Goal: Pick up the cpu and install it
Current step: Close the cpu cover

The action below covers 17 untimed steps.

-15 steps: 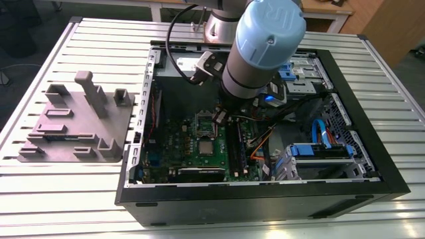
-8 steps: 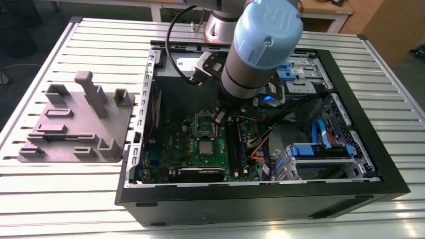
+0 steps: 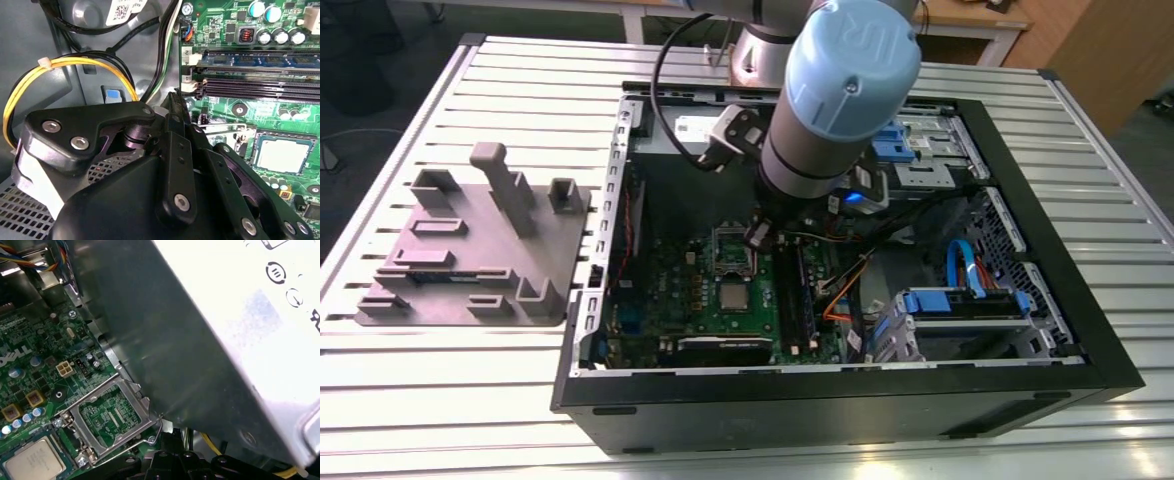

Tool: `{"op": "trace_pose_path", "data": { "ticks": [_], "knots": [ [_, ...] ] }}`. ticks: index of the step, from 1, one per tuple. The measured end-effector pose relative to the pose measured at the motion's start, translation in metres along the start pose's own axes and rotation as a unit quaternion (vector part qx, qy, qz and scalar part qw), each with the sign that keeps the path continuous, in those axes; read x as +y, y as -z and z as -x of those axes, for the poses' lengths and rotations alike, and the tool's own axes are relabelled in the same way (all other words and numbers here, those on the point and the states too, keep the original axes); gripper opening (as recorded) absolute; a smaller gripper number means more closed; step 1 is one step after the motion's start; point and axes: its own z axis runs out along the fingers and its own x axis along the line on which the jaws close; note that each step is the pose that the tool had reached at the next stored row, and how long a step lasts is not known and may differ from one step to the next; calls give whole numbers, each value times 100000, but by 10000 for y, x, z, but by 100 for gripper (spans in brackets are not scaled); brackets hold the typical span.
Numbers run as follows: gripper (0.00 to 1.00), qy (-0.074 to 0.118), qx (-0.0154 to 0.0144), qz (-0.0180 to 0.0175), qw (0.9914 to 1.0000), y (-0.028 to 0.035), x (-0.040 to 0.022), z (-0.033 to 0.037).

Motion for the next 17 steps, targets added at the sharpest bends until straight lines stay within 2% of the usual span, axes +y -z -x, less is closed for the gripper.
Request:
{"op": "trace_pose_path", "data": {
  "ticks": [6,7,10,11,17],
  "knots": [
    [11,-1,75,-51,100000,-11,7,-3],
    [11,-6,175,-119,100000,-12,7,-3],
    [11,-28,788,-520,99996,-10,8,-4],
    [11,-32,898,-591,99994,-10,8,-4],
    [11,-36,1081,-712,99992,18,25,-4]
  ]
}}
